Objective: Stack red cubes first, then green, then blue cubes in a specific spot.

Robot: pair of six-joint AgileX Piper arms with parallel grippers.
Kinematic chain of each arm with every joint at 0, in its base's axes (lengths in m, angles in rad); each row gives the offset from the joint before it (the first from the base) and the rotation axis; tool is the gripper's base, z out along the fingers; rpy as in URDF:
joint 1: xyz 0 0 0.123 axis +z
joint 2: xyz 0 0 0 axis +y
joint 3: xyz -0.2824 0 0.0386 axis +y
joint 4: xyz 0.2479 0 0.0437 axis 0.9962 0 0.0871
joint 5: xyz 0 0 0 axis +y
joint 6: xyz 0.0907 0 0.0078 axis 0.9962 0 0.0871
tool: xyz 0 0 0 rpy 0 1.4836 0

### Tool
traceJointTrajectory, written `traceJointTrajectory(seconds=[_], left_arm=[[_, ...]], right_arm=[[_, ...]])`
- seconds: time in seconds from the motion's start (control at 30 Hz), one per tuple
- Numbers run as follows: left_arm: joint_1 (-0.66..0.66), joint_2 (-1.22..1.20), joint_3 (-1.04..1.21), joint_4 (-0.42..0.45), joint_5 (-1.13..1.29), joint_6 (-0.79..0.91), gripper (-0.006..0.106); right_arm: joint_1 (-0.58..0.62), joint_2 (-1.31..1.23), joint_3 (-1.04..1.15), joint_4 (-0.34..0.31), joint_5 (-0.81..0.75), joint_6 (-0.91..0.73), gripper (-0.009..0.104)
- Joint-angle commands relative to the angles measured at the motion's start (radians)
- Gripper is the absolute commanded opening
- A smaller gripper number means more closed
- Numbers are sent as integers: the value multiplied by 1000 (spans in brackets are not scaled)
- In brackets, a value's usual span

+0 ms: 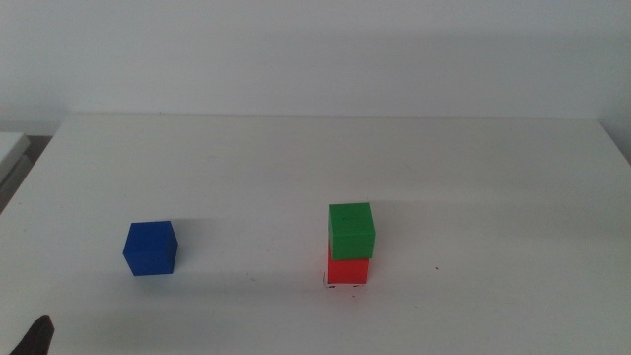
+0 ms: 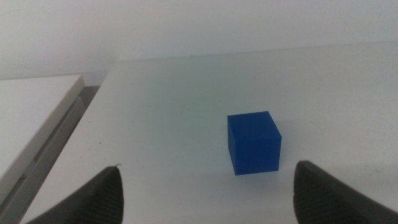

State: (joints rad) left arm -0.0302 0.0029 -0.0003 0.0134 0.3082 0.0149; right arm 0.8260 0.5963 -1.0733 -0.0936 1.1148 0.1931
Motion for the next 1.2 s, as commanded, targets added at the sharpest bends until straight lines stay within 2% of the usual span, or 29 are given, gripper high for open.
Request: traceJointTrajectory(seconds=[0.0, 0.1, 0.17, 0.37, 0.5, 0.63, 0.83, 0.97, 1.17], left_arm=[[1, -3, 0, -2, -13, -5, 94], [-1, 17, -17, -5, 5, -5, 94], [-1, 116, -110, -25, 37, -5, 94], [-1, 539, -597, -191, 411, -5, 94], [-1, 767, -821, -187, 592, -5, 94], [-1, 983, -934, -210, 675, -5, 94], [-3, 1251, -1018, -214, 700, -65, 94], [-45, 1402, -1112, -153, 704, -69, 94], [-61, 1583, -1201, -146, 684, -79, 94]], right_arm=[[1, -5, 4, -4, -13, -10, 88], [1, -5, 4, -4, -13, -10, 88], [1, -5, 4, -4, -13, -10, 88], [1, -5, 4, -4, -13, -10, 88], [1, -5, 4, -4, -13, -10, 88], [1, -5, 4, -4, -13, -10, 88], [1, -5, 4, -4, -13, -10, 88], [1, -5, 4, -4, -13, -10, 88], [1, -5, 4, -4, -13, -10, 88]])
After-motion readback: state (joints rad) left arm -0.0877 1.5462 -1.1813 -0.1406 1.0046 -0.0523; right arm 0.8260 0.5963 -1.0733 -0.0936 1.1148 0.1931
